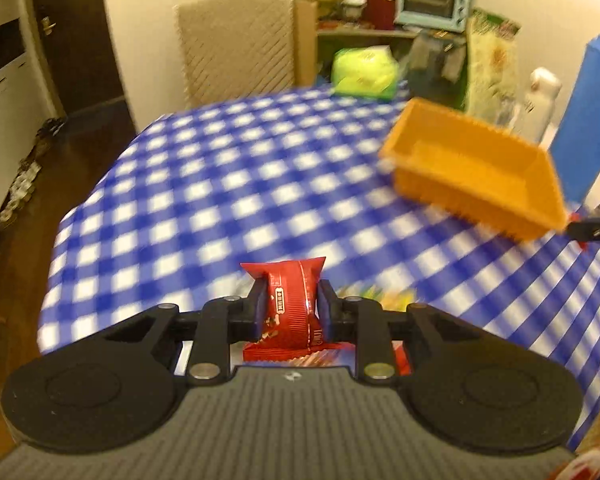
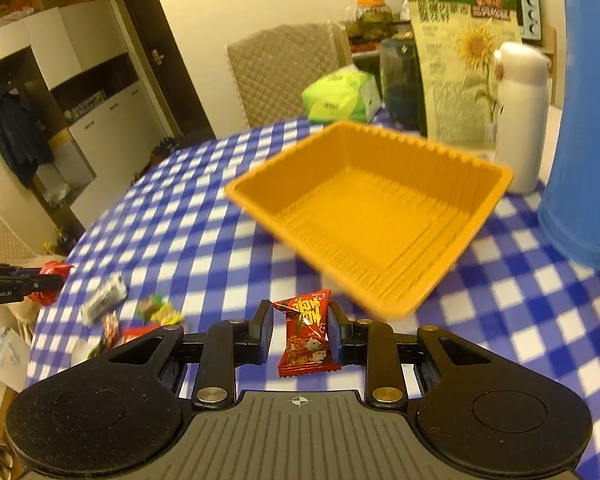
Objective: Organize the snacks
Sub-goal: 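Grasp the large red wrapped snack with the left gripper while the right holds its candy, then carry both red snacks over the orange tray and open both grippers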
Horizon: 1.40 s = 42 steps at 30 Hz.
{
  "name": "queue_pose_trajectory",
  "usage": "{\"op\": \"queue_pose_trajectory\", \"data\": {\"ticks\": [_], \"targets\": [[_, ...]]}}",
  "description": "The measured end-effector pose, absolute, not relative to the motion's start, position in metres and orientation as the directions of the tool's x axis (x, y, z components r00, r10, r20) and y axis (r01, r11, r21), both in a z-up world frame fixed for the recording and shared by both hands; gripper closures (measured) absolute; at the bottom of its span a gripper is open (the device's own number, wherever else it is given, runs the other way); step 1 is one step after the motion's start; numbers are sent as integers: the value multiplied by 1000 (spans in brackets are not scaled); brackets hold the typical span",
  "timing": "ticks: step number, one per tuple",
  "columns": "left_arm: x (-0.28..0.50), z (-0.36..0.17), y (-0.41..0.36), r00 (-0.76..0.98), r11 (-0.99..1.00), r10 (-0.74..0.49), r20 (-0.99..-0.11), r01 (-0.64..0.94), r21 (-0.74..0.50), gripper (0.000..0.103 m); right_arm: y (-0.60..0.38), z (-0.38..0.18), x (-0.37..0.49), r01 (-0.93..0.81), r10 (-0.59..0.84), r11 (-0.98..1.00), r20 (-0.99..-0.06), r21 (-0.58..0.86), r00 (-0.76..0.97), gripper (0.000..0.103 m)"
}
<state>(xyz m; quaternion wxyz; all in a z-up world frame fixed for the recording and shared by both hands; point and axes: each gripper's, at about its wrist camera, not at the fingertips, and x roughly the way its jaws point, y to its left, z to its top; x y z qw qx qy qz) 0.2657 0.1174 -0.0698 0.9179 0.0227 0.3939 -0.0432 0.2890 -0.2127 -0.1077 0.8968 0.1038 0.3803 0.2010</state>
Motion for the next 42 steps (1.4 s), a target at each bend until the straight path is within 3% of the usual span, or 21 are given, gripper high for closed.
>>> {"op": "queue_pose_trajectory", "data": {"ticks": [17,35,42], "targets": [[398,-63,-47,654,956,-248,-715,285,-71,79,-244,-108,367,-212,389,917,-629,339,673,74],[465,-110,-101,561,944,-250,-789,321,-71,78,-258,-125,408,-145,337,933,-661,329,671,74],[463,-110,-94,567,943,-250,-785,327,-64,71,-255,-128,412,-145,342,931,-665,334,664,74]]}}
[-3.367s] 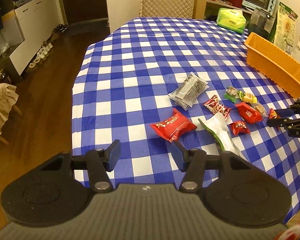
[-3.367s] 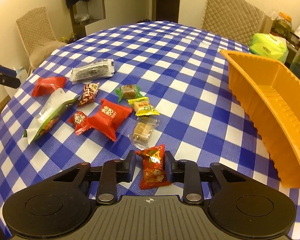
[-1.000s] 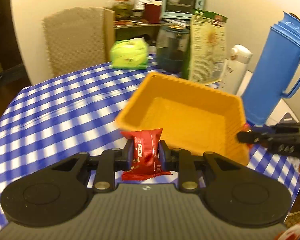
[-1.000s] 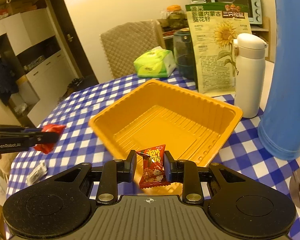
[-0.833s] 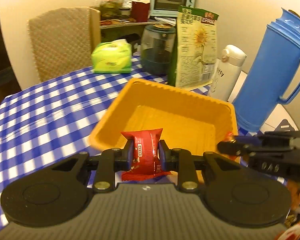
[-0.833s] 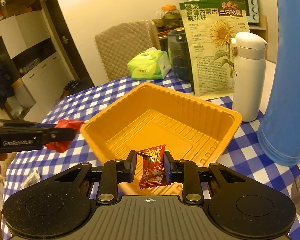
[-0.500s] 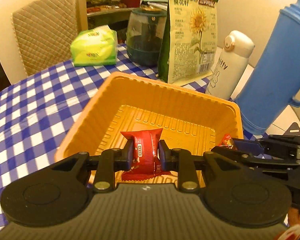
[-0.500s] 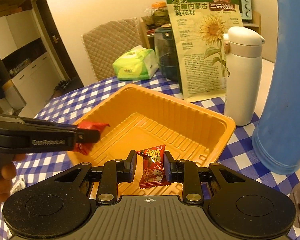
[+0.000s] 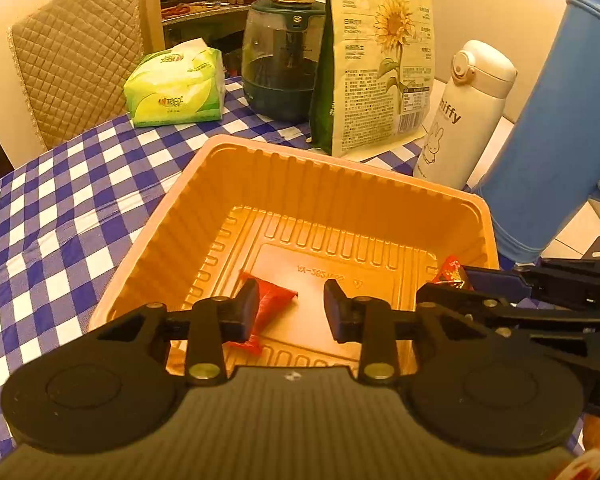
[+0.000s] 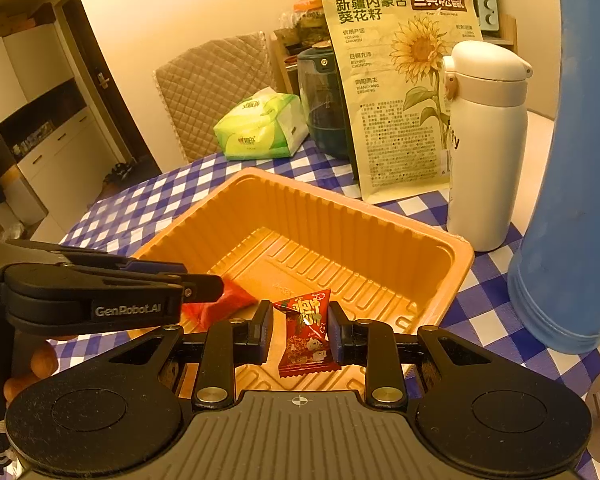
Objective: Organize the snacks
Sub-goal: 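Carry both red snacks over the orange tray and open both grippers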
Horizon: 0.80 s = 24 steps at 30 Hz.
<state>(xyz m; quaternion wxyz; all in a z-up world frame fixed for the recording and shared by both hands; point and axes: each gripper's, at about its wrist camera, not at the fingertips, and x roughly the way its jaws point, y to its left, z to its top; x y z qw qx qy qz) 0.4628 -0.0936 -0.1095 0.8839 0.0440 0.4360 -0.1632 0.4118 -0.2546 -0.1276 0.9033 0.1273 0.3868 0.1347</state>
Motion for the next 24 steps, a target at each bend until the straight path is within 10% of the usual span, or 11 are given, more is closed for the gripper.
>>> {"op": "queue_pose_trajectory", "data": {"ticks": [12,16,24], "targets": [[452,-98,-72,579,951,-253,-776,295,-90,69,-243,-127,422,-149,338,934,-665,326,666,74],[447,-91,-67,595,955,-248,-764,283,-89,63,-243,-125,424,-133,327,935,-658,328,678,40],[427,-77,-56,624,962,-243,-742,254,-102,54,-247,-113,416,-132,336,928,-629,349,701,37]]}}
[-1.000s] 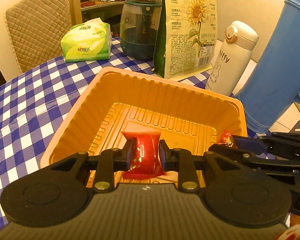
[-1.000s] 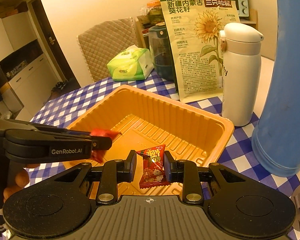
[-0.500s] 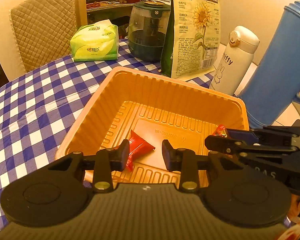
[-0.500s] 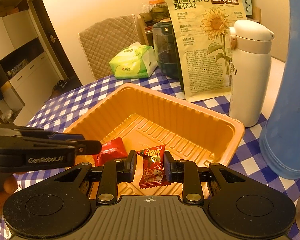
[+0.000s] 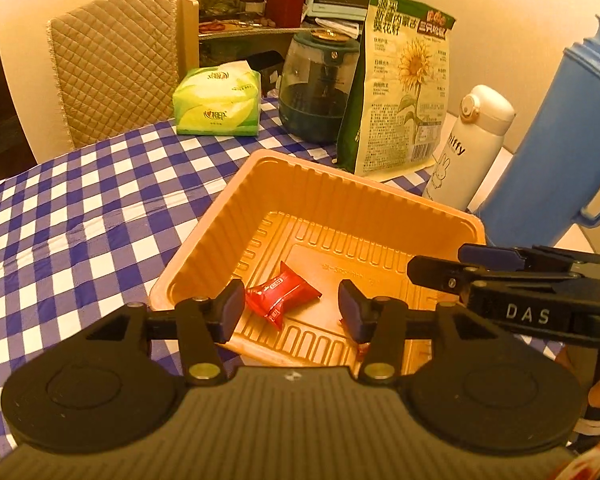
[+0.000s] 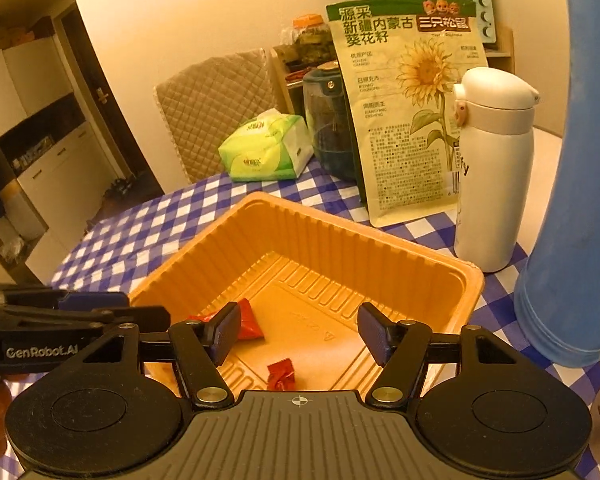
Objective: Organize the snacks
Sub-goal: 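Carry both red snacks over the orange tray and open both grippers, then return to the snacks and grasp the white-and-green pouch with the left gripper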
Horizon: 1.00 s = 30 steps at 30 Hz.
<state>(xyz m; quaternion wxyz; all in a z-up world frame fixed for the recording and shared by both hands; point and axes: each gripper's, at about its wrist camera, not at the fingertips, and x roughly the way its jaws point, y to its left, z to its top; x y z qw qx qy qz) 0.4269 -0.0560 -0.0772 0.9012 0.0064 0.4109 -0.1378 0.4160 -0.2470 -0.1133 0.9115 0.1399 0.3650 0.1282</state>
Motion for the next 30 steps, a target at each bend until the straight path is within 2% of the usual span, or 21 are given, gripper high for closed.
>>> {"op": "queue_pose_trajectory", "data": {"ticks": [10,20,30], "targets": [[378,-49,-25,673,974,-225,-705,184,-135,46,-248,-85,390,-158,394,896,-576,416,716,14],[311,-37,30,709,988,-140,-691,51,-148,45,-214,-66,351,-276,473,872,-549,404,689,12],[245,-43,83,705,989,-27,-709,-84,-122,45,-162,-70,311,-407,546,838,-594,364,592,12]]}}
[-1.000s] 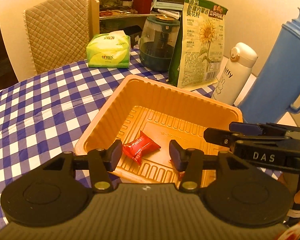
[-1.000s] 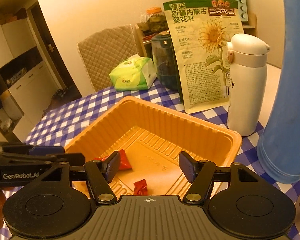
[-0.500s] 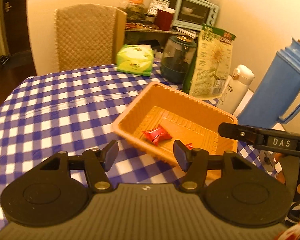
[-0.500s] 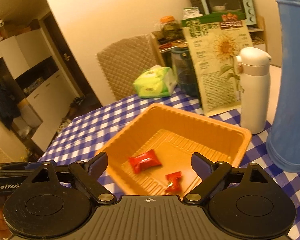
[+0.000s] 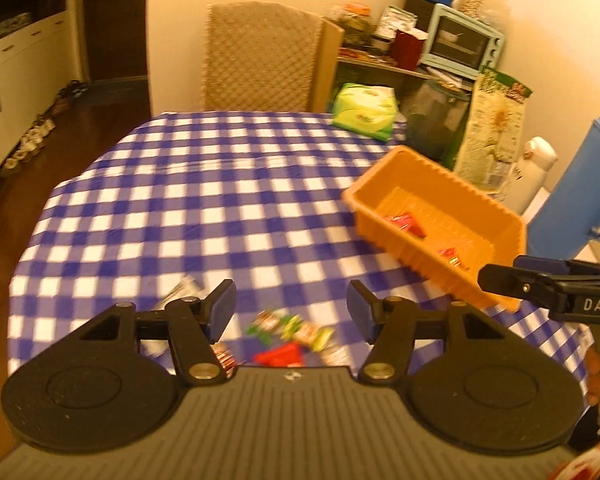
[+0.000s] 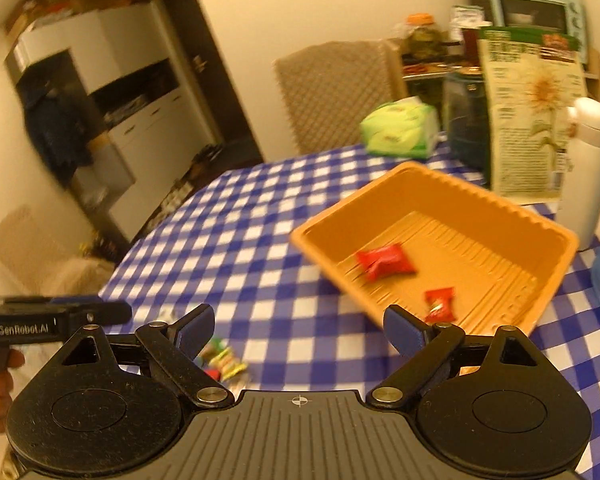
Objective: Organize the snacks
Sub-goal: 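Return to the snacks and grasp the white-and-green pouch with the left gripper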
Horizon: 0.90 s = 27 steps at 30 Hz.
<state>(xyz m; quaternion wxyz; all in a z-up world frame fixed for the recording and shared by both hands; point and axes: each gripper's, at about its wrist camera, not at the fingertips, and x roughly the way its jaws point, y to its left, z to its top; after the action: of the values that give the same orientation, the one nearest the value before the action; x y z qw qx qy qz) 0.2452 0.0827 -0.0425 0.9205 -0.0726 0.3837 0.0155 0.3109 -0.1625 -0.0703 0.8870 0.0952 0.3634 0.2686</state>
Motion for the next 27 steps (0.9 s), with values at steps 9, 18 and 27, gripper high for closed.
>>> {"op": "queue_pose_trajectory", "data": {"ticks": [9,18,27], "targets": [[199,-54,104,683,982,70,-727,-175,-70,45,-122,-85,280,-500,577,801,-644,328,502,12],[168,-76,114,623,969,86,-777,-235,-81,45,-99,-105,267,-532,592,777,-678,337,435,12],[159,-101,107,572,972,94,-815,-231,-50,48,-94,-125,265,-522,564,789,-722,325,402,12]]}}
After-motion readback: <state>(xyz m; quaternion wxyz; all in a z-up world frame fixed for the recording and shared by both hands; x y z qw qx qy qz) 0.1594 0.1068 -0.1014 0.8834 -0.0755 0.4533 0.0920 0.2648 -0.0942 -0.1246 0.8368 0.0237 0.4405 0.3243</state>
